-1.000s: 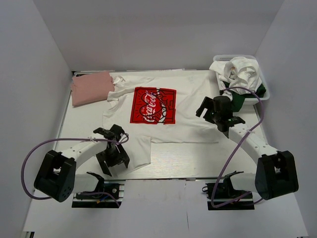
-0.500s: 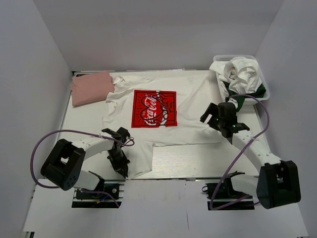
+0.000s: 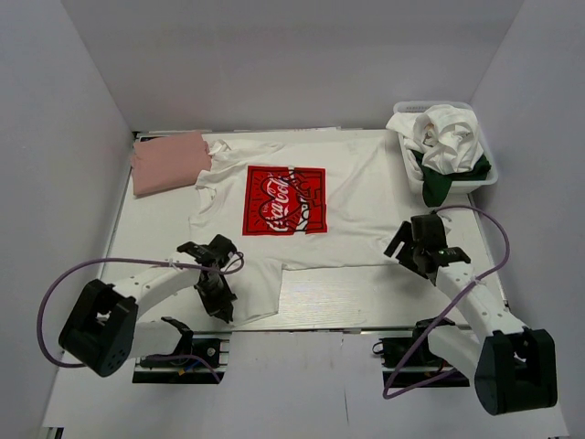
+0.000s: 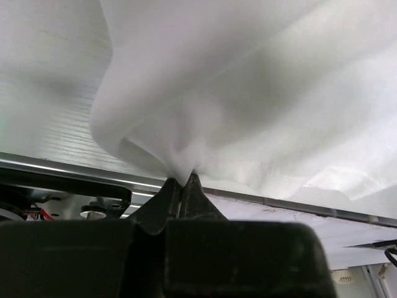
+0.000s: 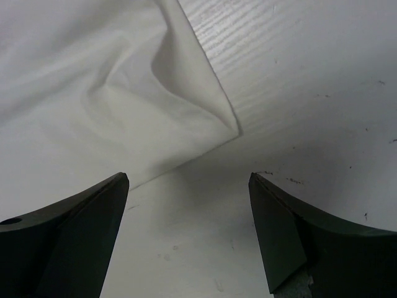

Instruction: Fold and stack the t-shirts

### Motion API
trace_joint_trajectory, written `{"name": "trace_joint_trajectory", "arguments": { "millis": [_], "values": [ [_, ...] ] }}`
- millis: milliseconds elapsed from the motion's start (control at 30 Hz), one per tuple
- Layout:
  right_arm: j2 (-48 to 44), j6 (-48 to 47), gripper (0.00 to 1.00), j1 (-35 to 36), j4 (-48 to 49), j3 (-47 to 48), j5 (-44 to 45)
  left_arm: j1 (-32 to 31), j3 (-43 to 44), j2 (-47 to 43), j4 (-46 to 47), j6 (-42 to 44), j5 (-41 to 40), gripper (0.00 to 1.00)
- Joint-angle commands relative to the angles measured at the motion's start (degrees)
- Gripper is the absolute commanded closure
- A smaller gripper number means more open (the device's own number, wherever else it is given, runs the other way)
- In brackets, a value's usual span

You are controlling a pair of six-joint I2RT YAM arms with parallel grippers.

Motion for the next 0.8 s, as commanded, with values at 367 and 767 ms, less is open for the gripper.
{"name": "trace_joint_trajectory", "arguments": {
  "millis": [367, 767],
  "values": [
    [13.1, -0.2, 0.26, -3.8, 12.8, -2.8, 0.2, -0.2, -3.4, -7.0, -0.9, 1.0, 1.1, 1.00],
    [-2.5, 3.3, 1.00, -5.6, -0.7, -5.6, -0.3, -0.2, -4.6, -17.0, -6.6, -0.3, 4.8, 1.00]
  ]
}}
